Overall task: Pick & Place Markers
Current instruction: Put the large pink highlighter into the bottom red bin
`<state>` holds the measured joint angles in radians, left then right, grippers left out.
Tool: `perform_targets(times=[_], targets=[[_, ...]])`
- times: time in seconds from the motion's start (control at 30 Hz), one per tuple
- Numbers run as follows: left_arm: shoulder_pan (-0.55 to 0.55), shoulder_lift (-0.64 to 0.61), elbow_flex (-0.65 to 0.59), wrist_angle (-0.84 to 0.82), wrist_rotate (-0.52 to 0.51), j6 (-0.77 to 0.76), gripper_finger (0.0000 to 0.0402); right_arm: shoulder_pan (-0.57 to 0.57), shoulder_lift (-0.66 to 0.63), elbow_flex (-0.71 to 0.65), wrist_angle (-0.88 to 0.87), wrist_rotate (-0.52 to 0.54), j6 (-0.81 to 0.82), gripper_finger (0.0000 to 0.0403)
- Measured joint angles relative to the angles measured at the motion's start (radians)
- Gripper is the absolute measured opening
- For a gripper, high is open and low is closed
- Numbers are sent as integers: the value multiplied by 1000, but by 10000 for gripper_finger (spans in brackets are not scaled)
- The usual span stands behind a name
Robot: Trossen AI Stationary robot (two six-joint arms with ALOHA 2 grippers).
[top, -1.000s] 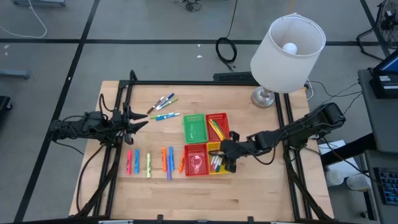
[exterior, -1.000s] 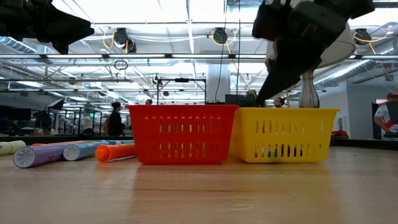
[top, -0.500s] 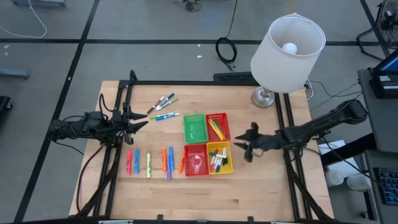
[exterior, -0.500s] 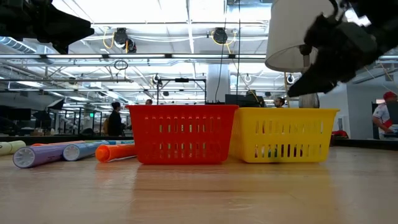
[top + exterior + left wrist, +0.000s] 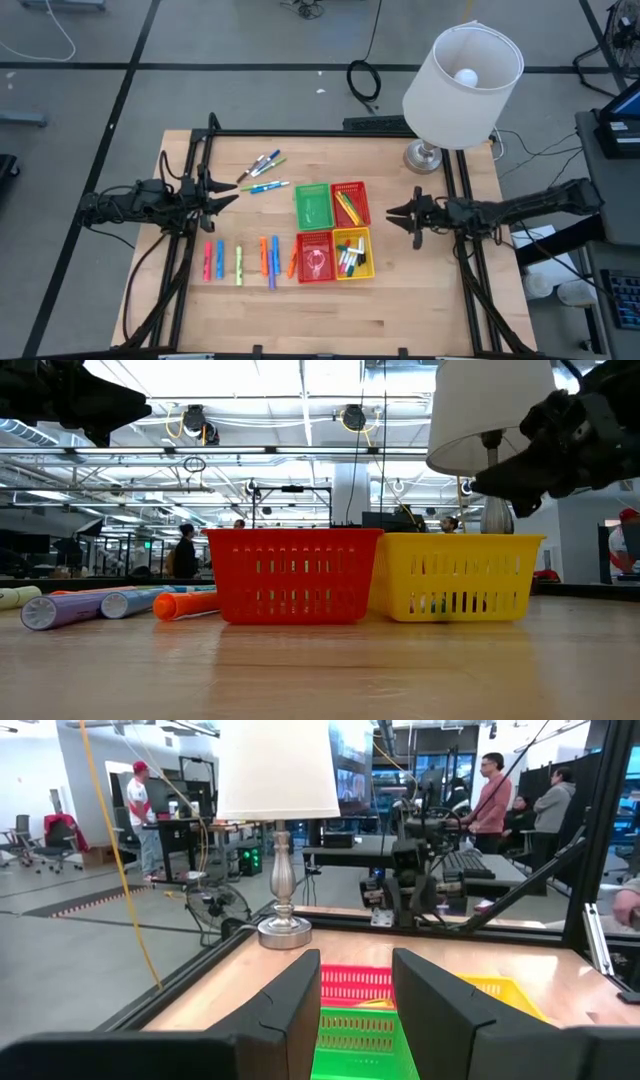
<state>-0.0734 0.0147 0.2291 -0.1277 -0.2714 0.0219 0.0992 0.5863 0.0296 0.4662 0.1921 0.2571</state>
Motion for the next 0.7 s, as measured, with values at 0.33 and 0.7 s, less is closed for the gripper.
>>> perform_targets(times=[0.33, 0.7], targets=[[0, 0, 0, -2, 0, 0, 134, -61, -235, -3, -267, -66, -79, 73], [0, 0, 0, -2, 0, 0, 134, -60, -532, -4, -448, -102, -134, 57]])
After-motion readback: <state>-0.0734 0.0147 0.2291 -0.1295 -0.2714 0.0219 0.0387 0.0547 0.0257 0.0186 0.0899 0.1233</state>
